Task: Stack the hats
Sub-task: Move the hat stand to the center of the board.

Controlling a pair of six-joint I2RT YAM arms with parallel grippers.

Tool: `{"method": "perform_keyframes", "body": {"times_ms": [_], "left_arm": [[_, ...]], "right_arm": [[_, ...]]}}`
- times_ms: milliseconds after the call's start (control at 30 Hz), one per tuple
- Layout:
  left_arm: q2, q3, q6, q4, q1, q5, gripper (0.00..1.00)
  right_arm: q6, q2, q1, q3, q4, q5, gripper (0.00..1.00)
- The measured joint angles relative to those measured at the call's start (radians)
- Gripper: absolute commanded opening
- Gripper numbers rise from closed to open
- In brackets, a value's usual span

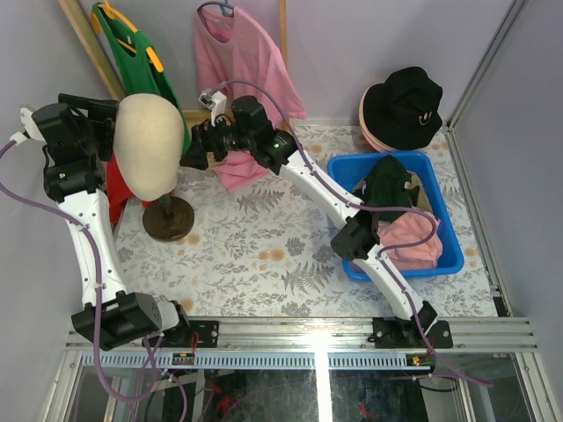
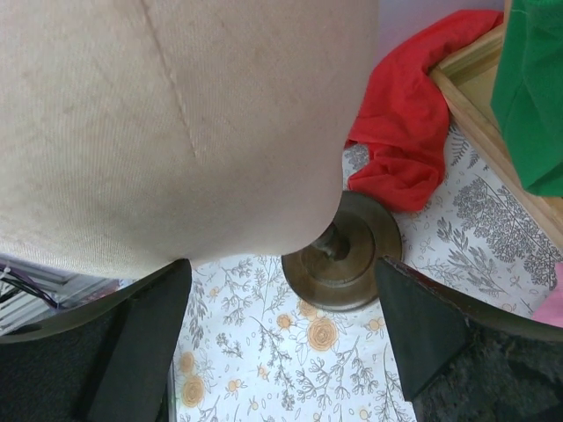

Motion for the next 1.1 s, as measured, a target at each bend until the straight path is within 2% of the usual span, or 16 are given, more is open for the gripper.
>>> {"method": "perform_keyframes", "body": {"times_ms": [500, 1100], "left_arm": [[0.007, 0.042, 0.069, -0.025, -0.118, -0.051, 0.83], [0.022, 0.044, 0.053, -0.015, -0.241, -0.169, 0.81]], "right_arm": [[-0.027, -0.007, -0.013, -0.029, -0.05, 0.044, 0.93], [-0.052, -0.013, -0.057, -0.055, -0.059, 0.076, 0.92]]}}
